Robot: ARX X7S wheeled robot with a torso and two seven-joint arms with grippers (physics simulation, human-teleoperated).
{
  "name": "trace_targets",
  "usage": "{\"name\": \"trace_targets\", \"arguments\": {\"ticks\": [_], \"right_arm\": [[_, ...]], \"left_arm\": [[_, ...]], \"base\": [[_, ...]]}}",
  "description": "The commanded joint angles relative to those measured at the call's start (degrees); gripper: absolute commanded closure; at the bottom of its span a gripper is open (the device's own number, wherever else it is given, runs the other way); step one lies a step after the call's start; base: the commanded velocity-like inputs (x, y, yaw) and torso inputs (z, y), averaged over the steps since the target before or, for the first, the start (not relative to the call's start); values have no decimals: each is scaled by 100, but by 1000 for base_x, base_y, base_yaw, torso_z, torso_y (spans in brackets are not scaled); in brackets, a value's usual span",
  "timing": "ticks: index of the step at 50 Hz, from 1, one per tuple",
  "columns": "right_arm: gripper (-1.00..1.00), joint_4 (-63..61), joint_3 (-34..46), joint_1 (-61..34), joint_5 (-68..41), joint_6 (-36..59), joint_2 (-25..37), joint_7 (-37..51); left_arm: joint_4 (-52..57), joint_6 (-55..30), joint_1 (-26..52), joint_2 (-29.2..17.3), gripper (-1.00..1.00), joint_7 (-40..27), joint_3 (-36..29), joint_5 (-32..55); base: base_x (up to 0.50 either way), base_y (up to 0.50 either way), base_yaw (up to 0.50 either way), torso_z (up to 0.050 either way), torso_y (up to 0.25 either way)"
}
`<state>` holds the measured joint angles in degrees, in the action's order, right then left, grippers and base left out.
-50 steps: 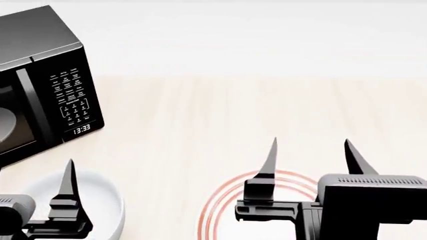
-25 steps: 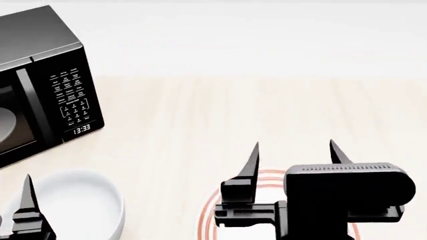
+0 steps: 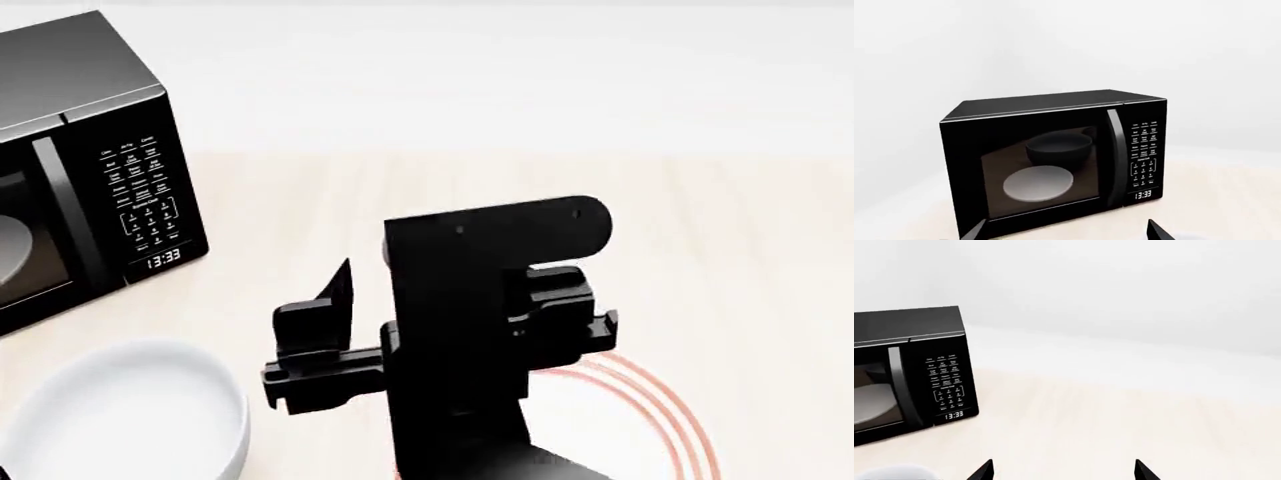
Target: Put the white bowl to the right of the plate.
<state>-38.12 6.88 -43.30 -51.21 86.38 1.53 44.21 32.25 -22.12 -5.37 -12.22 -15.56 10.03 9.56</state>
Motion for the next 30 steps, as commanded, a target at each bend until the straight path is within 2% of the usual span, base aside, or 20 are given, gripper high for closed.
{"name": "trace_targets", "arguments": {"ticks": [1, 8, 18, 30], "right_arm": [[-100, 1428, 219, -992, -2165, -102, -101, 2080], [-100, 2662, 974, -1547, -2770, -569, -127, 2649], [-100, 3422, 1674, -2168, -3222, -1169, -106, 3011], [-100, 4461, 2775, -2617, -3722, -1871, -119, 2888]], "left_arm": [[-61, 139, -117, -44, -100, -183, 274, -28], [-31, 164, -167, -63, -100, -230, 464, 76], [62, 199, -255, -76, -100, -342, 606, 81], [149, 174, -362, -84, -100, -557, 895, 78]], "base": [[0, 0, 0, 0, 0], [0, 0, 0, 0, 0], [0, 0, 0, 0, 0], [0, 0, 0, 0, 0]]}}
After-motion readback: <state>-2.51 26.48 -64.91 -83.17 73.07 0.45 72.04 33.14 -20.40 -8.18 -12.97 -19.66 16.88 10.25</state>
